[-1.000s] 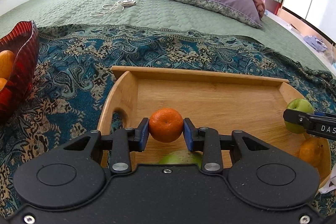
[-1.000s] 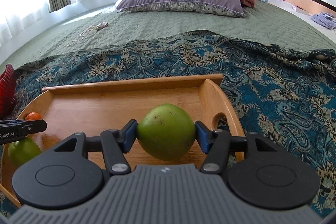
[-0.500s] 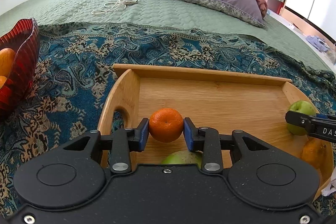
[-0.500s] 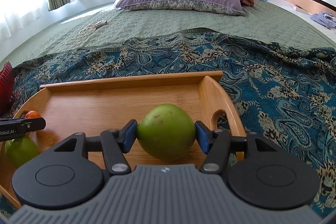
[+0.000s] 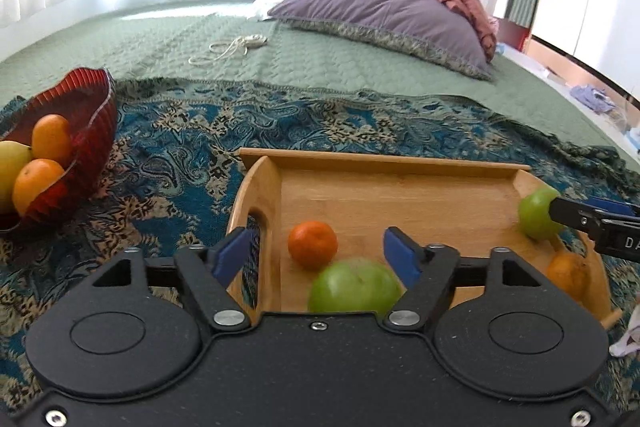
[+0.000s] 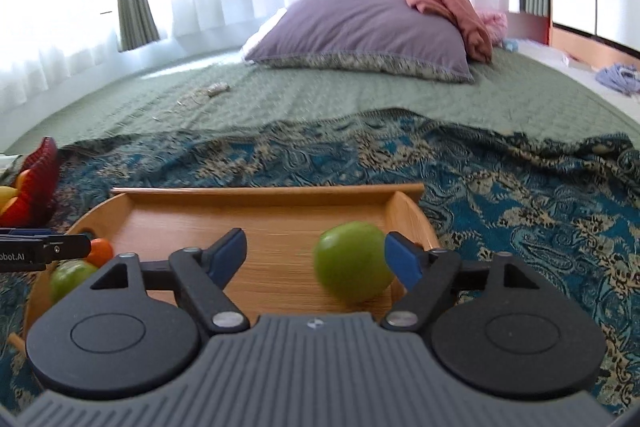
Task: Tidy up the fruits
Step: 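Open both tools to drop the tangerine and apple onto the tray, then lower both open tools toward the orange and tangerine beside the tray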
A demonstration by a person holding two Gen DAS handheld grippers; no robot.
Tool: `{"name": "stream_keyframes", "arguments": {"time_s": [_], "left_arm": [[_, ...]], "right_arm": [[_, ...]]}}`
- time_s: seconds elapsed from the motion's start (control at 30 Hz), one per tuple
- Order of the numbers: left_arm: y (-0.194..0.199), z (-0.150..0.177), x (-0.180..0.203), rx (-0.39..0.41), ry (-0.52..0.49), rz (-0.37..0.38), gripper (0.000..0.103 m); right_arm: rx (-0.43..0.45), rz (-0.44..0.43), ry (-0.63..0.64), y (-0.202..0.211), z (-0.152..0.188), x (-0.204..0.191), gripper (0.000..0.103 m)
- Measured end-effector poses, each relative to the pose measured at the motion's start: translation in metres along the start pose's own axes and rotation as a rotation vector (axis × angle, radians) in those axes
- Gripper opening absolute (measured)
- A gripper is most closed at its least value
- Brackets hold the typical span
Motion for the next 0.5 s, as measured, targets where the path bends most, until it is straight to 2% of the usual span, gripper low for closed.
{"name": "stream_keyframes", "arguments": {"time_s": [0.1, 0.33, 0.5], "left_arm": [[0.018, 0.013, 0.005, 0.024, -0.025, 0.001, 0.079], [0.057, 0.049, 0.017, 0.071, -0.032, 0.056, 0.085], [0.073, 0.073, 0.026, 0.094, -0.067, 0.039, 0.087]], "right_arm": [[0.027, -0.021, 0.019, 0.013, 0.009, -0.005, 0.090], [0.090, -0.054, 0.091, 0.047, 0.037, -0.021, 0.094], [0.135, -0.060, 0.149, 0.069, 0.060, -0.028, 0.100]]}}
Point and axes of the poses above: each gripper's, at about its wrist camera, not at the fingertips, and y roughly against the way its jaws point, x to its right, z to its underside, the point moved 4 cm from there along -y, roughly the way its jaws point, and after that the axes turned 14 degrees about -x, right-handed, at the moved point
